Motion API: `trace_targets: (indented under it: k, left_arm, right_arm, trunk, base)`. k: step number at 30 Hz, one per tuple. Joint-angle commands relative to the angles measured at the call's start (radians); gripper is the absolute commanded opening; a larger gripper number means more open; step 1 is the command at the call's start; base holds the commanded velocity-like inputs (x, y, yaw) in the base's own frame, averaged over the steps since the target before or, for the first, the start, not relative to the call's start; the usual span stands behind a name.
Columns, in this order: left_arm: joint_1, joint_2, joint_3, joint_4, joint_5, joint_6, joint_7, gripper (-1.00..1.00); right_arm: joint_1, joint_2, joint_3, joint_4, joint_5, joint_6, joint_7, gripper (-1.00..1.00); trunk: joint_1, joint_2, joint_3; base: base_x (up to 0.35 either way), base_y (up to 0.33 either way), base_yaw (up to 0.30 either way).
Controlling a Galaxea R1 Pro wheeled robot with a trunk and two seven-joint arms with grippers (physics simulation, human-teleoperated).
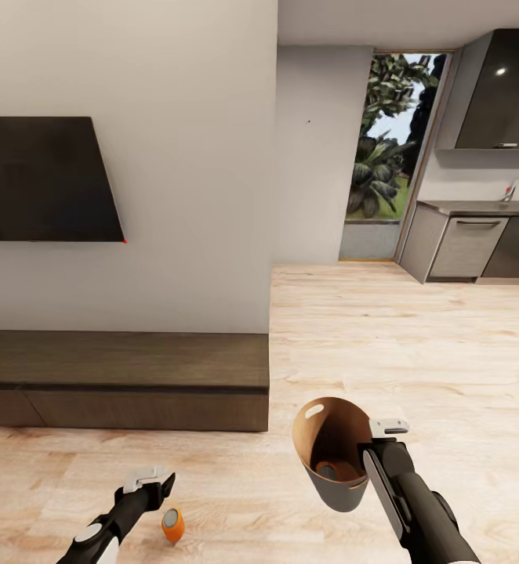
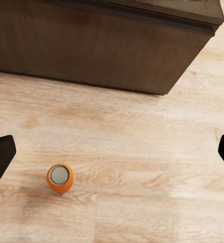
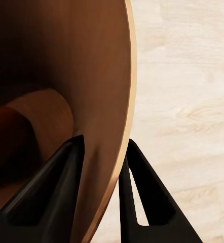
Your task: Put the three can of soda from the living room inside the tash can in the kitchen.
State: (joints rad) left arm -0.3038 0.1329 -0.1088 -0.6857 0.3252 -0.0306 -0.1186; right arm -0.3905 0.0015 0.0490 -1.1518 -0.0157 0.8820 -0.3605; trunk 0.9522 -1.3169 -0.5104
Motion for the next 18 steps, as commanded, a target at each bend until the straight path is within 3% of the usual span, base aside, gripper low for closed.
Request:
trace_targets:
  k: [1,5,10,18]
  left_arm:
    - [0.000,0.005,0.005,0.000,0.000,0.000,0.000,1.00]
    - [0.000,0.029,0.024,-0.012,0.000,0.000,0.000,1.00]
    - [0.000,0.036,0.029,-0.038,0.000,0.000,0.000,1.00]
    - [0.000,0.038,0.032,-0.052,0.000,0.000,0.000,1.00]
  right_arm:
    - [0.000,0.000,0.000,0.000,0.006,0.000,0.002,-1.00]
    - [0.000,0.000,0.000,0.000,0.006,0.000,0.002,-1.00]
    - [0.000,0.000,0.000,0.000,0.006,0.000,0.002,-1.00]
    - [-0.001,0.000,0.000,0.000,0.007,0.000,0.002,-1.00]
  trunk:
    - [0.000,0.000,0.000]
    - [0.000,0.000,0.000]
    - [0.000,0.000,0.000]
    - [0.031,-0.056,-0.025]
  base:
    - [0.000,0.000,0.000]
    - [0.000,0.000,0.000]
    - [0.000,0.000,0.000]
    - [0.000,0.000,0.000]
